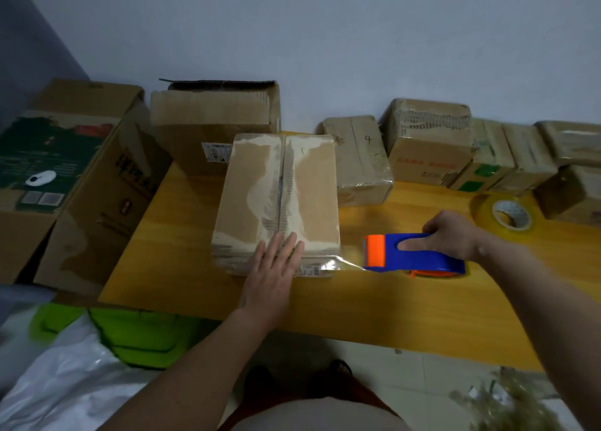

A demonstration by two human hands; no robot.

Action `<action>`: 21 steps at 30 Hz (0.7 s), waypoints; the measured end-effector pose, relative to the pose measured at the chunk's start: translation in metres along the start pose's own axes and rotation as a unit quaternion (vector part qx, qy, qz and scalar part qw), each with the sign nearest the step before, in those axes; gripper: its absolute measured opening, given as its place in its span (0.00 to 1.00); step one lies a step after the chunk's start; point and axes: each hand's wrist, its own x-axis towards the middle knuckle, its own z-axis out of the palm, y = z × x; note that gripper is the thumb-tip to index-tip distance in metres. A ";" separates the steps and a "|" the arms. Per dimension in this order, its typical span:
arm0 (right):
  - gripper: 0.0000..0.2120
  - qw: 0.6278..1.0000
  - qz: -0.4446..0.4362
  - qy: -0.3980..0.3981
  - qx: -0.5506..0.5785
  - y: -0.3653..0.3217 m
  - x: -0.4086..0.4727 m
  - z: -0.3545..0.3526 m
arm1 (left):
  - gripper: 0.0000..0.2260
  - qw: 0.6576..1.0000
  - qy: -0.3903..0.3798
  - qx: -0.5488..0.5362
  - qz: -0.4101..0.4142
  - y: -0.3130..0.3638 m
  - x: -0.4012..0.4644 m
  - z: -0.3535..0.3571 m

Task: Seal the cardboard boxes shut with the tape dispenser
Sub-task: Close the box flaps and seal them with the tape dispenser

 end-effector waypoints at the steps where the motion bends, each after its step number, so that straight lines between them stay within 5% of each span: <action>1: 0.30 1.000 -0.006 -0.004 0.001 0.003 0.002 0.001 | 0.36 1.000 -0.005 -0.003 -0.009 0.004 0.000 -0.002; 5: 0.32 1.000 -0.024 -0.013 -0.001 0.002 0.011 0.008 | 0.41 0.997 -0.005 -0.051 -0.062 0.032 0.007 -0.015; 10: 0.26 0.999 -0.024 -0.016 -0.028 0.013 0.013 0.005 | 0.44 0.997 -0.034 -0.027 0.071 0.057 0.024 -0.019; 18: 0.19 0.996 -0.034 -0.076 -0.021 0.020 -0.005 -0.012 | 0.46 0.996 -0.052 0.026 0.062 0.059 0.025 -0.012; 21: 0.22 0.996 -0.024 -0.039 -0.072 0.008 -0.009 -0.008 | 0.46 0.996 -0.060 0.025 0.061 0.059 0.025 -0.012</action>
